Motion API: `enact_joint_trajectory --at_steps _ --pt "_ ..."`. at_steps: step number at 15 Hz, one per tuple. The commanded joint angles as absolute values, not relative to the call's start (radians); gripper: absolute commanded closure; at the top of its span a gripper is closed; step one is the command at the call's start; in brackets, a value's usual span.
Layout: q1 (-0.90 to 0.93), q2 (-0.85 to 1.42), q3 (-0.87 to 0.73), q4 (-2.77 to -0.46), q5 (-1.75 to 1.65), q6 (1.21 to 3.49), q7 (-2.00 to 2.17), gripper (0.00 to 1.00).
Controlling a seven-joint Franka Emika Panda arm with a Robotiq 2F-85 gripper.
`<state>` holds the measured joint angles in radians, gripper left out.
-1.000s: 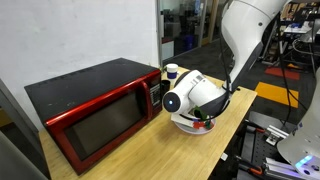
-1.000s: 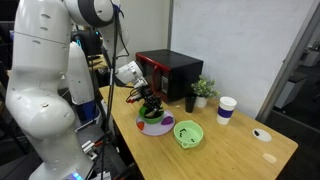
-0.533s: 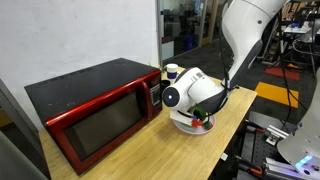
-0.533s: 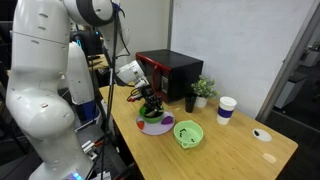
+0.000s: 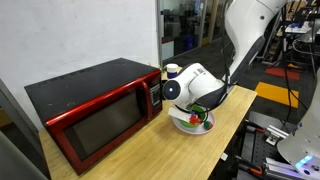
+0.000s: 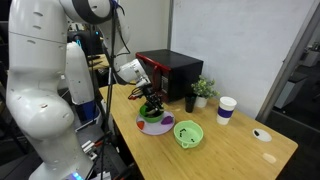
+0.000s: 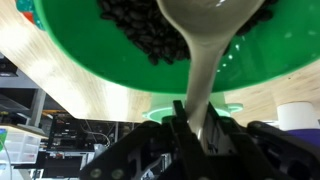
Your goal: Use the spoon to transfer one scoop of contents from the dark green bowl to the light green bowl
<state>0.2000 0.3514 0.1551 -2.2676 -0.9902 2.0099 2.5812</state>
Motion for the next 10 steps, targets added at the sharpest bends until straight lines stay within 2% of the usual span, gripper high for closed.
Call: enact_joint_trajectory --at_steps 1,10 --pt "0.181 0.291 0.145 -2.315 -0.963 2.062 2.555 0.94" --pt "0.159 0.227 0.126 -2.377 -0.962 2.113 2.55 0.94"
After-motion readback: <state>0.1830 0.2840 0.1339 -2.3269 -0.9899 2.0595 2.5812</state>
